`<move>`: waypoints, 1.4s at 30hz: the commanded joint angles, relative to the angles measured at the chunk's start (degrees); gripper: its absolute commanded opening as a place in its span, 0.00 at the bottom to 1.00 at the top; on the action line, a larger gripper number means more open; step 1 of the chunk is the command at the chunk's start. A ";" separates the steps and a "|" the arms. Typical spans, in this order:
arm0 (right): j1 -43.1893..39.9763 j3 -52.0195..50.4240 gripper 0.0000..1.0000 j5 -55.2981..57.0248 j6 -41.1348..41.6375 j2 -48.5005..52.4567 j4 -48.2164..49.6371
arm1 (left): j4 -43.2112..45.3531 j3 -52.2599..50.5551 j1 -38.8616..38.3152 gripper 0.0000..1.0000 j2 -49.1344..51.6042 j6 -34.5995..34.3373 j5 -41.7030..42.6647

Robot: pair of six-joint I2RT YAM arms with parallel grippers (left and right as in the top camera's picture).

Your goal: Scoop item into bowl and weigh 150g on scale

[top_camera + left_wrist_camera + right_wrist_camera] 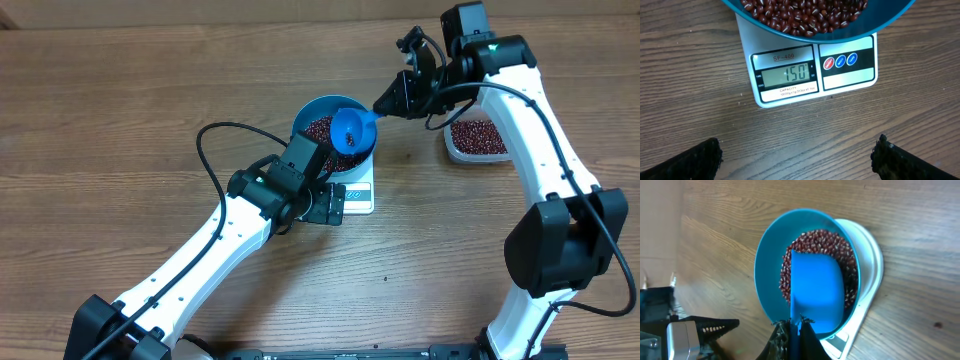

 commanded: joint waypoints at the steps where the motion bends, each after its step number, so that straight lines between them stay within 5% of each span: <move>1: 0.28 4.07 0.04 1.11 -3.15 -3.39 -0.50 | 0.02 -0.26 -0.07 1.00 0.57 -0.57 0.20; 9: 1.55 6.47 0.04 2.60 -7.34 -3.43 -0.81 | 0.02 -0.26 -0.07 1.00 0.57 -0.57 0.20; 26: 10.08 7.93 0.04 28.09 -14.51 -5.33 -0.07 | 0.02 -0.26 -0.07 1.00 0.57 -0.57 0.20; 42: 10.14 7.93 0.04 28.13 -14.69 -5.33 0.57 | 0.02 -0.26 -0.07 1.00 0.57 -0.57 0.20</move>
